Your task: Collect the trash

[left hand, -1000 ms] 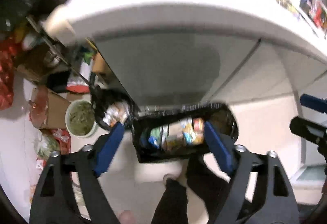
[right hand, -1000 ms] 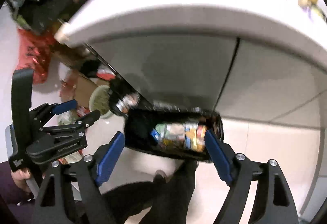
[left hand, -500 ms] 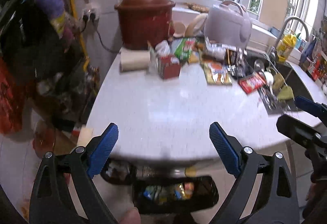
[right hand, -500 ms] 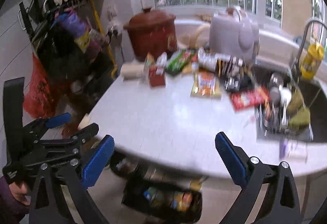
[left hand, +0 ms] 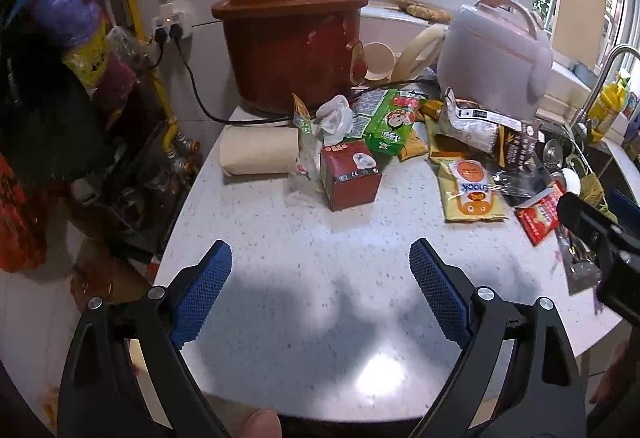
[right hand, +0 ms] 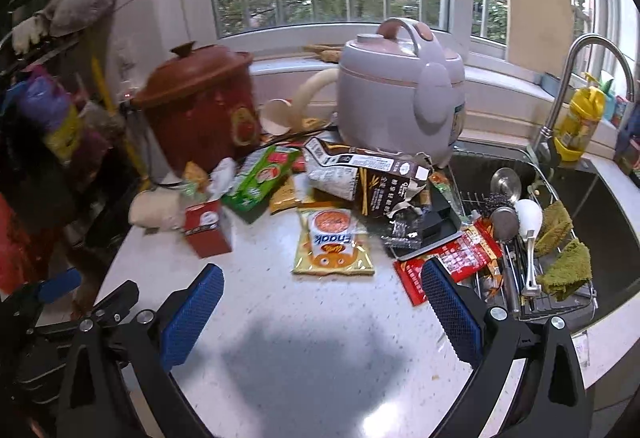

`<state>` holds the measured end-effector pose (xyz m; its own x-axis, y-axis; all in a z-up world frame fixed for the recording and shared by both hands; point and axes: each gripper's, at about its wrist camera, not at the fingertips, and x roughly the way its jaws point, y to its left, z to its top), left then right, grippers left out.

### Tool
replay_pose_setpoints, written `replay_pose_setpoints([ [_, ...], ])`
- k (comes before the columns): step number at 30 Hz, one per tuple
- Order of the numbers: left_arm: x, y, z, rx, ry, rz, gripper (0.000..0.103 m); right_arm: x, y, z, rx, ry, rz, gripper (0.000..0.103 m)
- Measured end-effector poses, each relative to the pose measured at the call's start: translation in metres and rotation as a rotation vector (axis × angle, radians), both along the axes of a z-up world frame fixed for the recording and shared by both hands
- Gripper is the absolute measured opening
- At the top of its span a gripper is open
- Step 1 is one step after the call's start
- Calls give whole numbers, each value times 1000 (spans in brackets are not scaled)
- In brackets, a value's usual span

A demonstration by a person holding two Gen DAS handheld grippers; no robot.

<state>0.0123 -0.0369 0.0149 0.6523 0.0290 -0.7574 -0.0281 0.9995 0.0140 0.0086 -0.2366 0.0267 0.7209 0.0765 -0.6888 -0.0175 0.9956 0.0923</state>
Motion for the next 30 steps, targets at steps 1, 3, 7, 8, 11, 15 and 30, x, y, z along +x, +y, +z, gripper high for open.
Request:
replay_pose_setpoints([
  [1,3,0,-1,7,2,-5,88,2,2,-3,-7,5,-12,98],
  [3,8,2,-4,16,6,-18,88,3,6,-10,-8,17,-39,98],
  [7,17,5,-7,37,-2,-48,88,3,11,-16,-15,20,-65,98],
  [8,19,6,-8,36,-1,-51,88,3,13,-17,-22,21,-69,98],
  [11,24,13,-10,16,8,-48,88,4,15,-18,-29,22,-85,98],
  [15,28,21,-12,-10,6,-33,88,4,15,-19,-32,21,-97,98],
  [30,33,14,-17,-9,11,-72,88,4,18,-25,-41,36,-96,98],
])
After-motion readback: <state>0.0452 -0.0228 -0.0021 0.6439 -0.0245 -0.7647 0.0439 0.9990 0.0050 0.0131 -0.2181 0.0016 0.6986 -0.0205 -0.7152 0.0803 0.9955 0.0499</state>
